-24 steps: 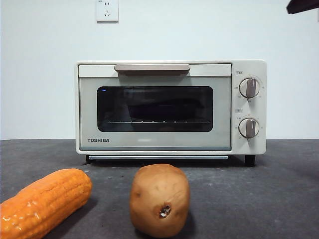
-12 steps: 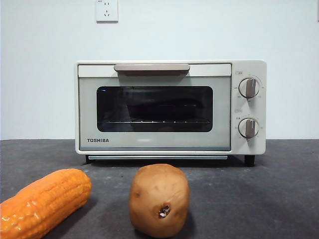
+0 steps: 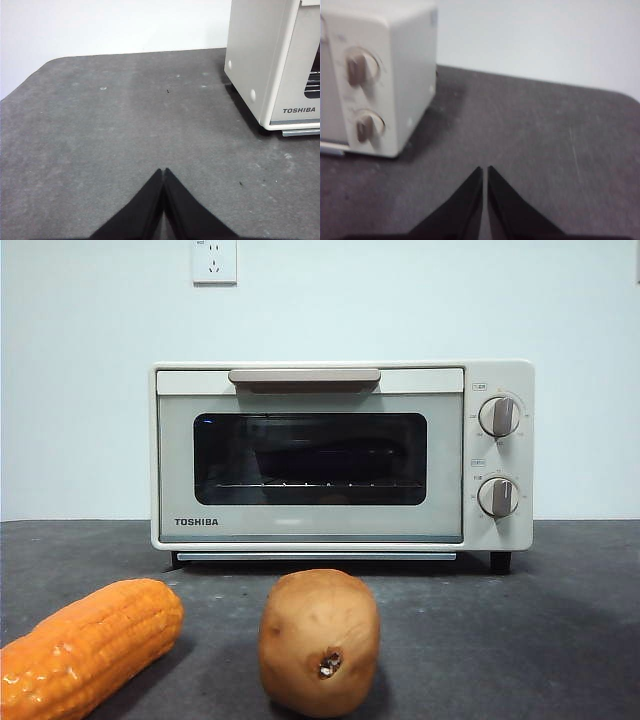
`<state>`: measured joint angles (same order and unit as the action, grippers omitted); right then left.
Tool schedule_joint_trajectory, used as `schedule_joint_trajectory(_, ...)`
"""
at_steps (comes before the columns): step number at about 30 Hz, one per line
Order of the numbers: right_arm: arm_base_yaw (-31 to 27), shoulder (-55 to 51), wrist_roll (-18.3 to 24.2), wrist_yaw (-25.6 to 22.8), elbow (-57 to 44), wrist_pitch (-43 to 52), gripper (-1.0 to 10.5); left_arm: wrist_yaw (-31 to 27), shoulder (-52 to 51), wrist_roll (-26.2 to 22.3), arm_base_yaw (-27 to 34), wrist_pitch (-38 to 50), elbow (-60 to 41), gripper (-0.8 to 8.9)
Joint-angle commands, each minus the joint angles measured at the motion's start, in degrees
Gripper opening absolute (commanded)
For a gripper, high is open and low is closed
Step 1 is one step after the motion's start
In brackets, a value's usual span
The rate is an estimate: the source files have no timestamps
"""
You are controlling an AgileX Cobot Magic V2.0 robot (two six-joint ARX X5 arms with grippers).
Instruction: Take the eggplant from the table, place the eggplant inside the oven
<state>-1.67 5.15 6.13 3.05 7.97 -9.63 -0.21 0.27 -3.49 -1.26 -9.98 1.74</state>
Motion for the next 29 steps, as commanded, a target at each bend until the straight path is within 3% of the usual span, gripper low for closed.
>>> schedule_joint_trajectory(1, -0.77, -1.55, -1.14, 0.2, -1.92, 0.63, 0.0, -0.07, -0.09, 0.11, 0.07, 1.01, -1.53, 0.04)
schedule_joint_trajectory(15, -1.31, -4.96, -9.31, 0.81, -7.37, -0.28, 0.0, -0.04, -0.09, 0.11, 0.07, 1.03, -1.53, 0.04)
schedule_joint_trajectory(29, -1.25, -4.96, -9.33, -0.09, -7.3, 0.81, 0.0, -0.07, -0.09, 0.11, 0.07, 0.98, -1.53, 0.04)
